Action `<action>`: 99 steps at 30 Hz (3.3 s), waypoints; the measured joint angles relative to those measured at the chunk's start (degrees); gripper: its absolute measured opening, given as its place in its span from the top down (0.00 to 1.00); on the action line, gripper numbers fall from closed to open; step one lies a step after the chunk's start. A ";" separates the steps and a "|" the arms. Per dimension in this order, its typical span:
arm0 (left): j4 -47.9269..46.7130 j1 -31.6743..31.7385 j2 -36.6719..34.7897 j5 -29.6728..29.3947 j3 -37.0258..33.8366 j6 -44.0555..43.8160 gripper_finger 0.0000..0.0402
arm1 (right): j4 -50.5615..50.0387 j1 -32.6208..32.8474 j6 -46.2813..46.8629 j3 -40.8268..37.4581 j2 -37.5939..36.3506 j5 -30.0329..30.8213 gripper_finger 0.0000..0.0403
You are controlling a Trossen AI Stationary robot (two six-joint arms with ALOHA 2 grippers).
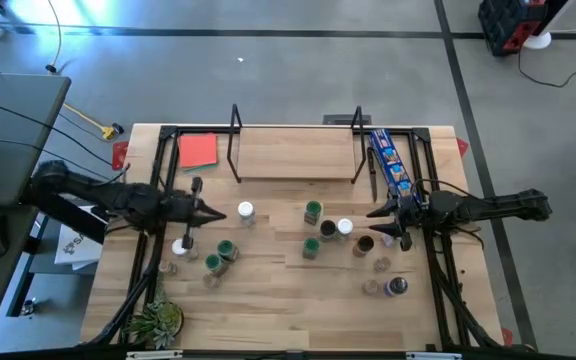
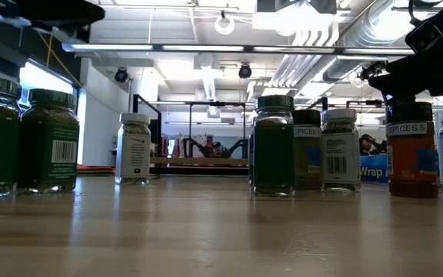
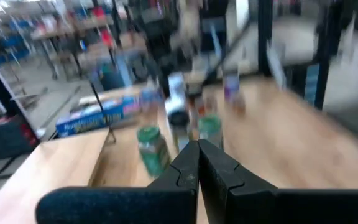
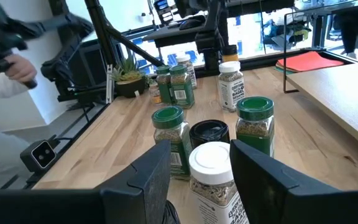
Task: Shelf spices
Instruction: Put the green seasoning bottle on the shelf
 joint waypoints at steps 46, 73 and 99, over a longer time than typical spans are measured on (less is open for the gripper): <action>-14.23 31.49 82.14 37.86 60.31 12.31 0.30 | 0.00 0.00 0.00 -0.02 0.00 0.00 0.60; -14.47 24.84 81.27 28.13 60.24 9.73 0.30 | 0.00 -0.02 0.00 -0.02 0.07 0.00 0.60; -10.51 23.15 78.55 23.02 60.24 5.11 0.30 | 0.00 -0.02 0.00 -0.01 0.08 0.00 0.60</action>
